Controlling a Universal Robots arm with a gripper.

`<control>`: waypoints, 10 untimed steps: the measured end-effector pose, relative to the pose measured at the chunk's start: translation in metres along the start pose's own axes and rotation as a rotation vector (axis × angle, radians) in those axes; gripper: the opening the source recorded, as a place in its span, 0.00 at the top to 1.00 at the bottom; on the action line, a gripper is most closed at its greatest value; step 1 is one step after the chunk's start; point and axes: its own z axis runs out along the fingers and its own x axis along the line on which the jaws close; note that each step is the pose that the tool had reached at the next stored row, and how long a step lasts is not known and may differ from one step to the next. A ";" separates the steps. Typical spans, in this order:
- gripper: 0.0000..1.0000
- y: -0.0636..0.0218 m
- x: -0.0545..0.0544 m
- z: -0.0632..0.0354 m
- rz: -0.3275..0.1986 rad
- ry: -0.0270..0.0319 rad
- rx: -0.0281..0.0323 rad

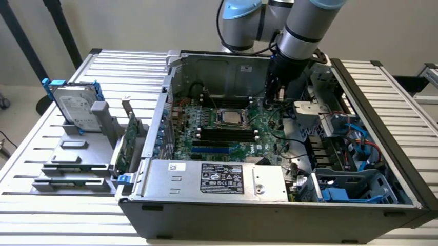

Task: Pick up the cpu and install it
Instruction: 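Close the cpu cover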

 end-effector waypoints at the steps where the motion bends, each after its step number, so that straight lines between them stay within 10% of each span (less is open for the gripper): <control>1: 0.89 0.0000 0.000 0.0000 0.001 -0.0003 0.0118; 10: 0.89 0.0005 0.000 -0.0016 -0.001 -0.0038 0.0981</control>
